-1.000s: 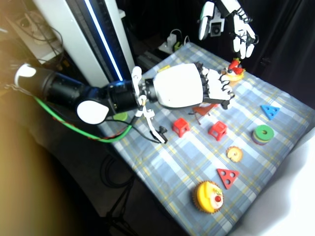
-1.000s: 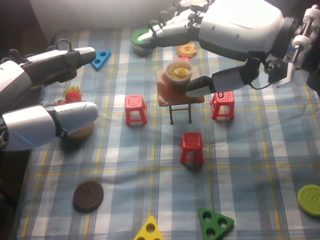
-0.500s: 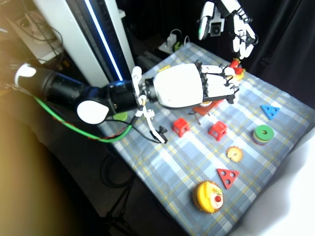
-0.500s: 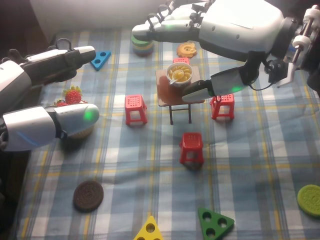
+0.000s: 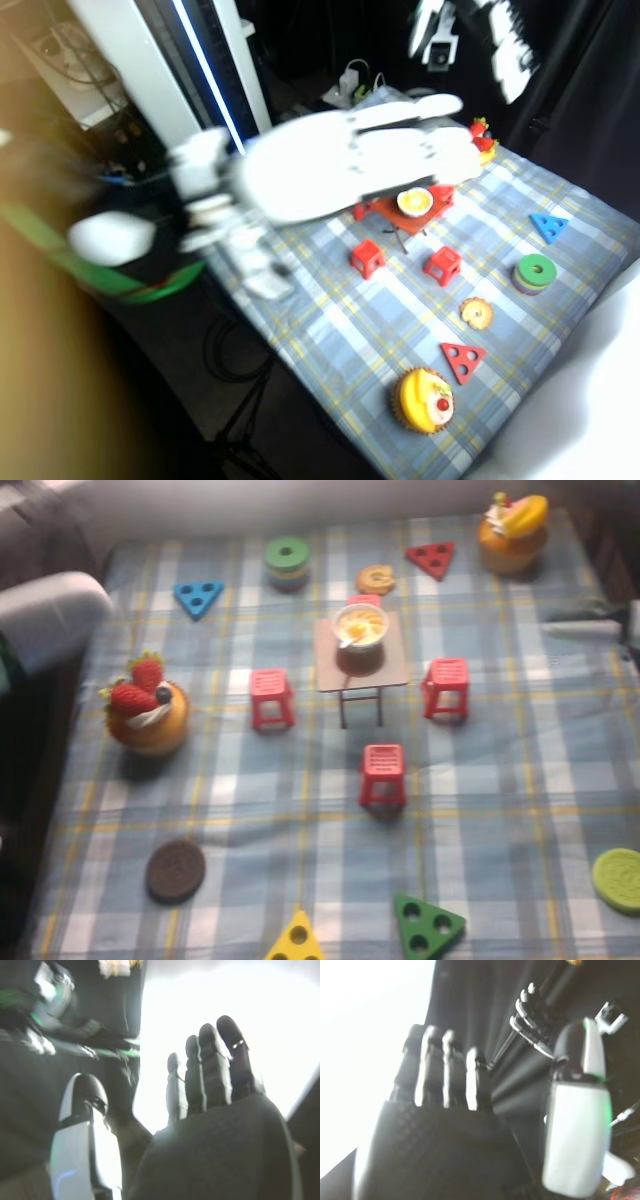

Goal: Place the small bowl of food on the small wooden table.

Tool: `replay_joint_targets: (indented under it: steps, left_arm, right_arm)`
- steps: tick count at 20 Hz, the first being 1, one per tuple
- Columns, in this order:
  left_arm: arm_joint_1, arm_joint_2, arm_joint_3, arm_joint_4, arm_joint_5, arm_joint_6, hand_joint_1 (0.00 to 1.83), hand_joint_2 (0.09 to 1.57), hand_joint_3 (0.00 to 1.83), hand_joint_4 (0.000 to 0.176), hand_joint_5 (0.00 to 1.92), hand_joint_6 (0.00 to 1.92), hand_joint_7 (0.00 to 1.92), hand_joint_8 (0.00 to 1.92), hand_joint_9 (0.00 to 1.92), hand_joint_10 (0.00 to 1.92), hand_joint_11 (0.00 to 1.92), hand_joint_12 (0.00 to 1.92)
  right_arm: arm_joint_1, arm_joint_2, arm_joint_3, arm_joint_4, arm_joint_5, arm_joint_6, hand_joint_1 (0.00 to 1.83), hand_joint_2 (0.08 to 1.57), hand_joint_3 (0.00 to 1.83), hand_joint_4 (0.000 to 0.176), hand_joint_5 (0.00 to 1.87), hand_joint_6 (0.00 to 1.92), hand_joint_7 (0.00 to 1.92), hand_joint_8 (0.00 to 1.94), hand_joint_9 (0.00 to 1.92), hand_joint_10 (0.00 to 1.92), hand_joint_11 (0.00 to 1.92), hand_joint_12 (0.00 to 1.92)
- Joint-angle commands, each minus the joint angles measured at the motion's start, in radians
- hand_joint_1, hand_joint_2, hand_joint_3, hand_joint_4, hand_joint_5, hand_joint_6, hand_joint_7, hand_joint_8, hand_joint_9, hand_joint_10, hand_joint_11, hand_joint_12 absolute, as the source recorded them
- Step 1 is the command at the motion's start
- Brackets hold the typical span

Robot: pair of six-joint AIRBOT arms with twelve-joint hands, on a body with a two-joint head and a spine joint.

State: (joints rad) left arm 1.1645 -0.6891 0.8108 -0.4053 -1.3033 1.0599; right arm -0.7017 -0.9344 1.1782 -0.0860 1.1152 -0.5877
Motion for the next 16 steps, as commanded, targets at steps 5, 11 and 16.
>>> replay_joint_targets:
  steps: [5,11,16]
  left_arm:
    - [0.046,0.009,-0.013,0.041,-0.354,-0.100,0.67,0.91,0.00,0.112,0.17,0.00,0.25,0.00,0.24,0.00,0.00,0.69]
    - [0.068,-0.003,-0.019,0.016,-0.407,-0.107,0.57,0.97,0.01,0.041,0.13,0.00,0.25,0.00,0.29,0.01,0.00,0.80]
    - [0.070,-0.018,-0.014,0.018,-0.430,-0.147,0.31,1.00,0.00,0.001,0.03,0.00,0.30,0.00,0.39,0.02,0.01,1.11]
  right_arm:
    - [-0.194,0.054,-0.098,0.160,0.448,-0.055,0.85,0.95,0.00,0.110,0.19,0.00,0.25,0.00,0.23,0.00,0.00,0.32]
    - [-0.371,0.059,-0.161,0.275,0.625,-0.060,0.80,0.97,0.00,0.059,0.21,0.00,0.36,0.01,0.37,0.01,0.00,0.71]
    - [-0.405,0.049,-0.181,0.295,0.647,-0.072,0.70,1.14,0.00,0.075,0.20,0.00,0.36,0.00,0.42,0.00,0.21,0.30]
